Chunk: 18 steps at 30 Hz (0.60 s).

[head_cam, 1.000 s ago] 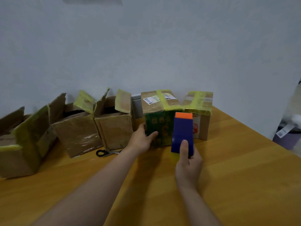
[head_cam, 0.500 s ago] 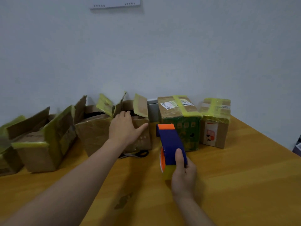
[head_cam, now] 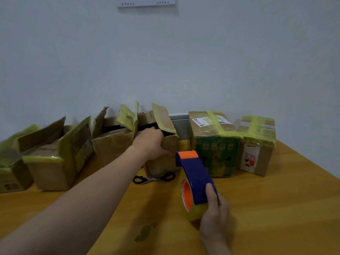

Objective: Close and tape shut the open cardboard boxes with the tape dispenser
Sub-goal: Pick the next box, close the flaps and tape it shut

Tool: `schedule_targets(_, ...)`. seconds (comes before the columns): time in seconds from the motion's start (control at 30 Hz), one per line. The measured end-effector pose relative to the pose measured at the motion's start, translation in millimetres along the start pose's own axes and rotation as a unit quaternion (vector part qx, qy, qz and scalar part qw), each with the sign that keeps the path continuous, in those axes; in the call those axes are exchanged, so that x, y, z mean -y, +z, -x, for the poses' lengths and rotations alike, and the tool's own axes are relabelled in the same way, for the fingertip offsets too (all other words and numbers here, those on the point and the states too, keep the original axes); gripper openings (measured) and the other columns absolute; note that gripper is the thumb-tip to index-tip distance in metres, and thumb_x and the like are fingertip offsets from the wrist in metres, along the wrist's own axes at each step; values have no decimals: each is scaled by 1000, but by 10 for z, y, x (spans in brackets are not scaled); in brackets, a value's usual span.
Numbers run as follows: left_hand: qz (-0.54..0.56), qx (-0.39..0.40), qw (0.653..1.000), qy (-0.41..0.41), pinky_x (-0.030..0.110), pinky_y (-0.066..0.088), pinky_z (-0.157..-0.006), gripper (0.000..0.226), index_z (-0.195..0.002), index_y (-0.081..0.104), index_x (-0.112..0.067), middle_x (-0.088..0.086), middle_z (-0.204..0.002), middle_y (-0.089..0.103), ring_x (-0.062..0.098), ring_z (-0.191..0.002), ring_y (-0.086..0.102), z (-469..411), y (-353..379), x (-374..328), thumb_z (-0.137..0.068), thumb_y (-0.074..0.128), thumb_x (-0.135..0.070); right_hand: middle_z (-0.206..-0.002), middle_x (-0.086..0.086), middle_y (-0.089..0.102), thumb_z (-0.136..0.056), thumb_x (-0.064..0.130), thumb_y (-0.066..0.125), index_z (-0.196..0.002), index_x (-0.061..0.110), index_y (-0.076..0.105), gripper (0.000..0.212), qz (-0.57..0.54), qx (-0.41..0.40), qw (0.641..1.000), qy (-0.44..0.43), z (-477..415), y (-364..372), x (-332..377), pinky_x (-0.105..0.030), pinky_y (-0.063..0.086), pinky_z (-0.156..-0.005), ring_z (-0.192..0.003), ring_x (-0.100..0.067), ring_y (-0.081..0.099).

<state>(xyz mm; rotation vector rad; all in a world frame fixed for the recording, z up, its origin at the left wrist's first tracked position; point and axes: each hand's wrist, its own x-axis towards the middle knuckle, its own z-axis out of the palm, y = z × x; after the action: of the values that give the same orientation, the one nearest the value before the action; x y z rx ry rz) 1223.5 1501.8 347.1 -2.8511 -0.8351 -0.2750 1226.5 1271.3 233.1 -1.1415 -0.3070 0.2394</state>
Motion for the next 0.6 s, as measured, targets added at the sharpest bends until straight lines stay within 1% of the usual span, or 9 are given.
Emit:
schedule_targets(0.1, -14, -20, 1000, 7, 37, 56, -72, 67, -113, 69, -19, 2, -108, 59, 21, -91, 58, 197, -69, 37, -75, 76, -73, -79, 4, 75, -82, 51, 53, -90, 17, 75, 42, 12, -8, 1000, -8, 45, -4, 34, -34, 46, -70, -74, -6, 67)
schedule_targets(0.17, -8, -27, 999, 19, 38, 56, -74, 73, -121, 68, -19, 2, -112, 59, 21, -95, 57, 378, -167, 55, -74, 75, -75, -77, 5, 74, -84, 49, 54, -89, 19, 74, 36, 2, -24, 999, -20, 97, -17, 85, -36, 46, -68, -74, -8, 67)
schedule_targets(0.23, 1, -25, 999, 37, 40, 58, -80, 82, -127, 66, -22, 1, -118, 60, 21, -100, 58, 583, -294, 78, -69, 75, -79, -81, -2, 70, -92, 44, 61, -89, 22, 71, 24, -9, -53, 998, -25, 138, -33, 175, -32, 47, -69, -78, -15, 64)
schedule_targets(0.3, 12, -4, 997, 70, 41, 58, -88, 88, -134, 62, -26, -1, -126, 60, 21, -107, 58, 832, -441, 97, -66, 76, -81, -90, -2, 66, -96, 38, 62, -88, 23, 71, 19, -37, -90, 995, -23, 174, -55, 277, -27, 48, -68, -81, -13, 61)
schedule_targets(0.37, 39, 18, 993, 109, 40, 54, -95, 94, -142, 55, -32, -6, -131, 57, 19, -115, 56, 1124, -588, 117, -64, 81, -77, -79, 2, 73, -92, 40, 66, -83, 19, 79, 26, -59, -95, 992, -49, 227, -69, 396, -21, 51, -59, -74, -13, 63)
schedule_targets(0.43, 52, 34, 988, 144, 38, 50, -101, 97, -144, 52, -36, -11, -133, 54, 16, -121, 52, 1424, -729, 144, -61, 85, -74, -70, 8, 71, -100, 27, 59, -86, 14, 77, 26, -65, -97, 990, -80, 309, -72, 550, -13, 48, -53, -68, -9, 61)
schedule_targets(0.5, 72, 47, 982, 169, 35, 45, -108, 101, -146, 49, -38, -15, -138, 51, 11, -127, 47, 1705, -829, 188, -59, 88, -69, -86, 3, 66, -103, 19, 53, -92, 13, 70, 20, -68, -98, 988, -93, 390, -98, 711, -9, 46, -53, -69, 0, 60)
schedule_targets(0.53, 85, 52, 979, 178, 34, 43, -110, 102, -147, 47, -39, -17, -140, 49, 10, -129, 45, 1839, -865, 222, -59, 90, -66, -89, 5, 63, -103, 17, 52, -87, 18, 70, 24, -73, -90, 988, -102, 440, -93, 807, -7, 45, -53, -68, 4, 60)
schedule_targets(0.6, 95, 56, 975, 194, 34, 43, -109, 97, -143, 49, -42, -20, -136, 48, 7, -127, 44, 2077, -903, 310, -58, 93, -60, -74, 12, 66, -105, 11, 46, -67, 24, 77, 50, -67, -25, 987, -143, 519, -65, 956, -9, 45, -53, -62, 5, 60)
